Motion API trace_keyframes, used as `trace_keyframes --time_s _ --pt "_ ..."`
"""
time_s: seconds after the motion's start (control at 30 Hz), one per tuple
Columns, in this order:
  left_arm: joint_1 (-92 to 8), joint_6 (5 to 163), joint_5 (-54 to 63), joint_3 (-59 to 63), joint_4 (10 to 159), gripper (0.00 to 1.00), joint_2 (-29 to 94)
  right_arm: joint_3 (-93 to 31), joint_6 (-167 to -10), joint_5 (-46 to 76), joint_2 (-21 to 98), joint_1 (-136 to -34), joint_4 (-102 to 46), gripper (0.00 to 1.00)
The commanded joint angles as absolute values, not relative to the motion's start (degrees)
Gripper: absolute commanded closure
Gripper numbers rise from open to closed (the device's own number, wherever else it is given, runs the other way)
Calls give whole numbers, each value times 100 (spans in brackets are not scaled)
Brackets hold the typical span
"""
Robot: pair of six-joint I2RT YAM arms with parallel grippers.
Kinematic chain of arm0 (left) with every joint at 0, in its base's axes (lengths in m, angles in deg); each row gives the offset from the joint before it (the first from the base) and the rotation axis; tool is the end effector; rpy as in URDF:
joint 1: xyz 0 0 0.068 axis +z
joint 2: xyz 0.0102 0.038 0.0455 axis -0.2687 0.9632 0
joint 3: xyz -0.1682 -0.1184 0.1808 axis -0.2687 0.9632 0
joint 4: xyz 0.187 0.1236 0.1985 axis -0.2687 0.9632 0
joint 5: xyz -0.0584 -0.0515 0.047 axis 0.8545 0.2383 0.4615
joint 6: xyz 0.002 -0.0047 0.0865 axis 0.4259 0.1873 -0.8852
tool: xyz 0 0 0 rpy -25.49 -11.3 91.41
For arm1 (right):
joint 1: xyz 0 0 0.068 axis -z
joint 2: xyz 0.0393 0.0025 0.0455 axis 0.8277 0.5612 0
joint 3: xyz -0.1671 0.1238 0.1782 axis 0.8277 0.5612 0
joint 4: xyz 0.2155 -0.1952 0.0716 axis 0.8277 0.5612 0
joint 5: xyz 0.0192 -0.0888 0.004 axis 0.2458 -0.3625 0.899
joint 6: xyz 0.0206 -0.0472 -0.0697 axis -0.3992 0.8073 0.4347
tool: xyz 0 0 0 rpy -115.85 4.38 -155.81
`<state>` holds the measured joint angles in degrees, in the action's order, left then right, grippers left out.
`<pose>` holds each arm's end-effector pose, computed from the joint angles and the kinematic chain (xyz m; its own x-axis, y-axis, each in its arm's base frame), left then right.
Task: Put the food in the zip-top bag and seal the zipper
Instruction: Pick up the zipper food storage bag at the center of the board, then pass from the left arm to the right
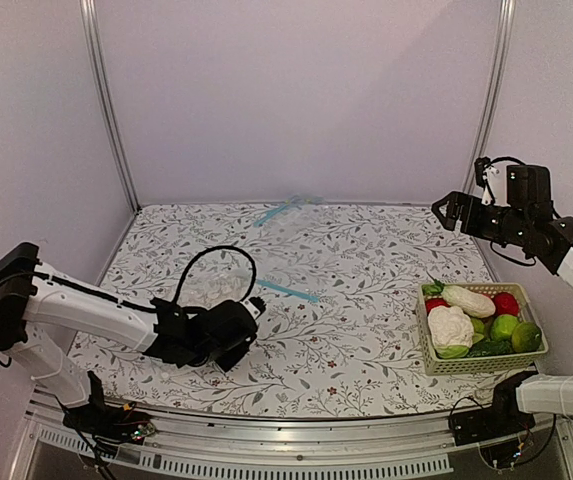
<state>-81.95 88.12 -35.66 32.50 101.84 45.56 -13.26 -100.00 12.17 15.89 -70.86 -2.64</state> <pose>0.1637 -0.2734 0.0875 -0.5269 0.6277 -0.5730 0.5576 0.7641 0.3244 0.2887 0.0844 0.3314 -0.5068 0.1877 -0.8414 -0.1858 0.9293 0.3192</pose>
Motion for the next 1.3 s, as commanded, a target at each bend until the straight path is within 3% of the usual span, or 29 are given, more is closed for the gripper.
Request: trace_keyframes --time_s 0.0,0.37,0.83,1.03,1.27 --pt "-8150 8790 -3622 2898 10391 96 4443 -1470 -10031 1319 1564 -7109 -224 1" --pt "-8028 9099 -2217 1573 10711 100 4158 -1431 -10741 2210 1649 -7238 -255 1" --pt "-7502 9738 1785 701 9544 100 4607 -1266 -10721 3474 1857 -9007 -1066 7" --pt "-7222 9932 3031 674 9471 100 4713 -1599 -10443 4327 2386 -9366 -1034 16" --pt "-7163 9989 3438 642 9408 100 4784 -2082 -9925 4460 2978 -9784 -562 37"
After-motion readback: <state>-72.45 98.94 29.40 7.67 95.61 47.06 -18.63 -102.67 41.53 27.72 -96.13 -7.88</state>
